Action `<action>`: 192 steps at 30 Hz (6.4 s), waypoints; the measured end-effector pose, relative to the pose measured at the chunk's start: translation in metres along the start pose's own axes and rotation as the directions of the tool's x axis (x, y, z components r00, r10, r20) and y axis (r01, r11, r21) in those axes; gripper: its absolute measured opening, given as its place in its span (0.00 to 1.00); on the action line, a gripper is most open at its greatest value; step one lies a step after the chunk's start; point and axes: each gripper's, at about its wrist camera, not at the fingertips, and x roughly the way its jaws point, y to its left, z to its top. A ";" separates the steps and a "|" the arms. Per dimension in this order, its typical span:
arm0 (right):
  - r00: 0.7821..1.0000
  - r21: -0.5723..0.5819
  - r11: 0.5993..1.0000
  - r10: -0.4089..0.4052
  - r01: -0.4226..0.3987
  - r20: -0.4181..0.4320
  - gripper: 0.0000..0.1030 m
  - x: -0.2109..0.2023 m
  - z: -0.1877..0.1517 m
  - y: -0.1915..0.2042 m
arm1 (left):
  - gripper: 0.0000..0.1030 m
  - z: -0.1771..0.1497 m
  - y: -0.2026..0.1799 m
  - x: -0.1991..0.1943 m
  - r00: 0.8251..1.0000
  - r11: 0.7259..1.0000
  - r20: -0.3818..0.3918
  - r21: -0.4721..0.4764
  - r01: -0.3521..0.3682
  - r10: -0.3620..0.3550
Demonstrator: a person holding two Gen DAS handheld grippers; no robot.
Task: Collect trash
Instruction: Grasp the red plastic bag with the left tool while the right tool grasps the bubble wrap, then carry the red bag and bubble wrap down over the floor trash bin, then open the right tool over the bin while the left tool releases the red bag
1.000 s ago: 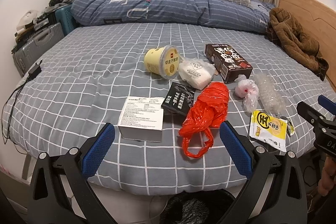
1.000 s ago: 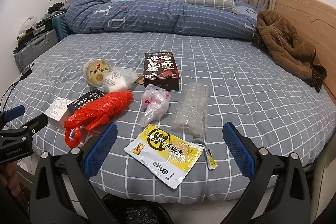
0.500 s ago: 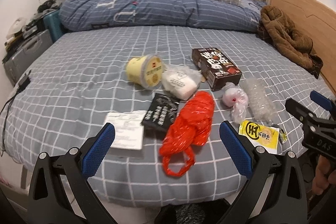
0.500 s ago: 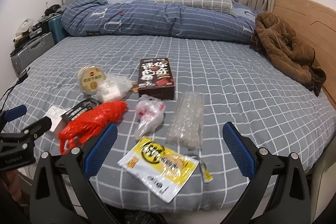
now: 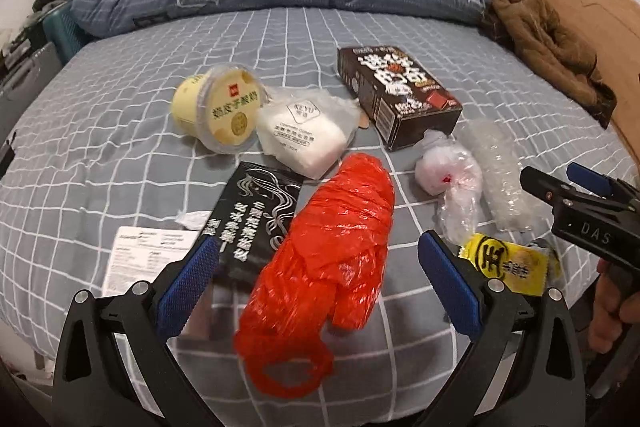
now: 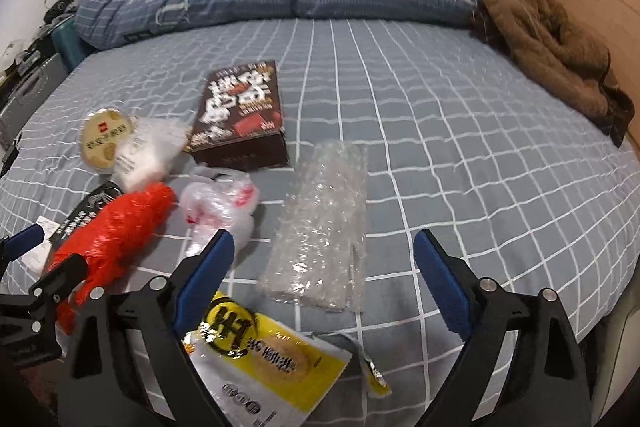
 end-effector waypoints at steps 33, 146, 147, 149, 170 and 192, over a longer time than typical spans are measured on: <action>0.990 0.056 0.996 0.077 -0.071 -0.114 0.24 0.032 -0.003 -0.006 | 0.45 0.003 -0.010 0.038 0.998 0.998 -0.058 0.044 0.034 -0.032; 0.960 -0.111 0.979 0.140 -0.171 -0.241 0.21 -0.109 -0.247 0.087 | 0.44 -0.244 0.051 -0.087 0.977 0.987 -0.212 -0.159 -0.036 0.002; 0.957 -0.110 0.979 0.139 -0.171 -0.254 0.21 -0.103 -0.249 0.088 | 0.44 -0.245 0.051 -0.083 0.976 0.987 -0.217 -0.156 -0.036 0.001; 0.951 -0.108 0.978 0.141 -0.176 -0.275 0.21 -0.095 -0.252 0.089 | 0.44 -0.248 0.051 -0.074 0.973 0.988 -0.229 -0.145 -0.044 0.010; 0.890 -0.135 0.971 0.120 -0.197 -0.440 0.22 -0.023 -0.283 0.125 | 0.44 -0.268 0.073 -0.025 0.946 0.984 -0.324 -0.165 -0.066 0.009; 0.954 -0.110 0.990 0.050 -0.086 -0.296 0.89 -0.042 -0.270 0.088 | 0.44 -0.267 0.045 -0.020 0.949 0.992 -0.315 -0.127 -0.025 -0.016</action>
